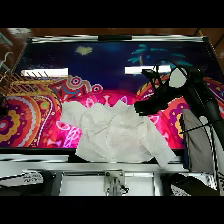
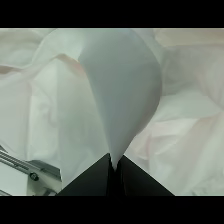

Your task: Fold the shirts.

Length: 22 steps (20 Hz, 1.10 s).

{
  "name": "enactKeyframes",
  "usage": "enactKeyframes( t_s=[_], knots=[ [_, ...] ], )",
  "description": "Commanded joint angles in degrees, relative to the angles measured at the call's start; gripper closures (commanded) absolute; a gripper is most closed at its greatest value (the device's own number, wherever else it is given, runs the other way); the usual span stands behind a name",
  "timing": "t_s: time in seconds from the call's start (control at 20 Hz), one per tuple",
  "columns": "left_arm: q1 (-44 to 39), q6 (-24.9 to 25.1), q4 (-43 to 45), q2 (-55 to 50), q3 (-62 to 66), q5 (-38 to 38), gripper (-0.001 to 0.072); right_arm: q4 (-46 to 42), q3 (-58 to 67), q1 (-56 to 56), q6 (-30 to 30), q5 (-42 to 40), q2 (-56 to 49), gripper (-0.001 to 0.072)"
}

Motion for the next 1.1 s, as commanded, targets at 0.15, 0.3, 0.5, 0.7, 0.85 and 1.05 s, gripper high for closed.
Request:
enactKeyframes(
  t_s=[0.15, 0.3, 0.5, 0.7, 0.85, 1.05],
  knots=[
    [-1.95, -0.37, -12.41, 12.94, 0.04, 2.78, 0.067, -4.59, 3.91, 0.07, 0.09, 3.58, 0.04, 0.0651],
    [-7.69, -3.78, -22.36, 20.31, 0.02, -0.11, 0.0671, -8.98, 9.9, 0.04, 1.36, 5.46, 0.04, 0.0651],
    [-28.24, -3.85, -26.73, 29.46, 0.02, -9.9, 0.067, -16.02, 16.02, 0.07, 1.49, 6.51, 0.04, 0.0651],
    [-48.89, -7.15, -20.44, 32.33, -0.04, -31.89, 0.0671, -20.96, 18.62, 0.07, 1.46, 6.69, 0.04, 0.0651],
    [-63.49, -10.64, -9.2, 33.99, -0.09, -41.88, 0.0671, -22.32, 18.62, 0.07, 1.46, 6.91, -0.02, 0.0651],
    [-78.86, -15.67, -5.75, 34.23, -0.2, -49.62, 0.0671, -23.96, 18.62, 0.07, 1.49, 6.88, -0.02, 0.0652]
  ],
)
